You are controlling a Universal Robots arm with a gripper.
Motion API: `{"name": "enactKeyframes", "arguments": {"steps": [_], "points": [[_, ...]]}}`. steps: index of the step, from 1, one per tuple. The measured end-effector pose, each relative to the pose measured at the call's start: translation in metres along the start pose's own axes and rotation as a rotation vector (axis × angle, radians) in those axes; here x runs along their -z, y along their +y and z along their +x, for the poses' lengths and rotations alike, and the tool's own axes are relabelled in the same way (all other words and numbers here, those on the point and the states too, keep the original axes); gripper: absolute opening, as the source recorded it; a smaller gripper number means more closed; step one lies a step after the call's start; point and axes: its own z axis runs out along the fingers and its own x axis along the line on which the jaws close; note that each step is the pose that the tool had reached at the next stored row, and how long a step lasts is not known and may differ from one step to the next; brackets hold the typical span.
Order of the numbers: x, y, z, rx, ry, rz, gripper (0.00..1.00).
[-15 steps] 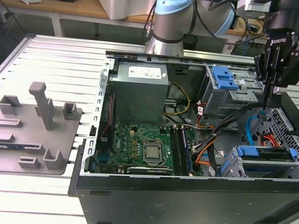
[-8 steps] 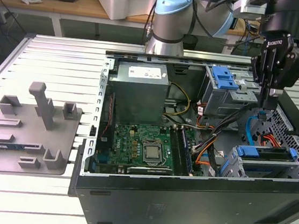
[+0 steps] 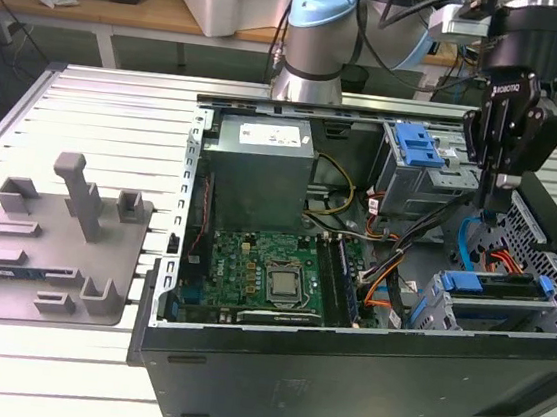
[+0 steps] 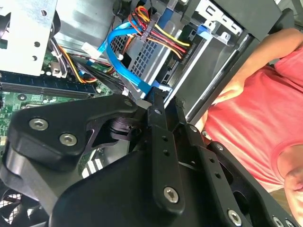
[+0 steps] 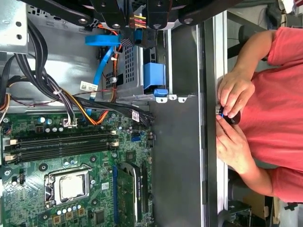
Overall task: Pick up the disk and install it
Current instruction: 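Insert the second disk wire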
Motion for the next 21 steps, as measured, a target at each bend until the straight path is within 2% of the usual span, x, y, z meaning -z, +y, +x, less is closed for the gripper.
{"name": "enactKeyframes", "arguments": {"steps": [8, 12, 14, 15, 16, 21], "points": [[-0.0050, 0.0004, -0.0027, 0.000, 0.0000, -0.0001, 0.24], [-0.0063, 0.0007, -0.0036, 0.000, 0.0112, 0.0002, 0.24], [-0.0074, 0.0007, -0.0043, 0.000, 0.0132, 0.0001, 0.24], [-0.0086, 0.0005, -0.0036, 0.000, 0.0169, 0.0002, 0.24], [-0.0117, 0.0001, 0.0006, 0.000, 0.0260, 0.0002, 0.24], [-0.0135, -0.0003, 0.0018, 0.000, 0.0277, 0.0002, 0.24]]}}
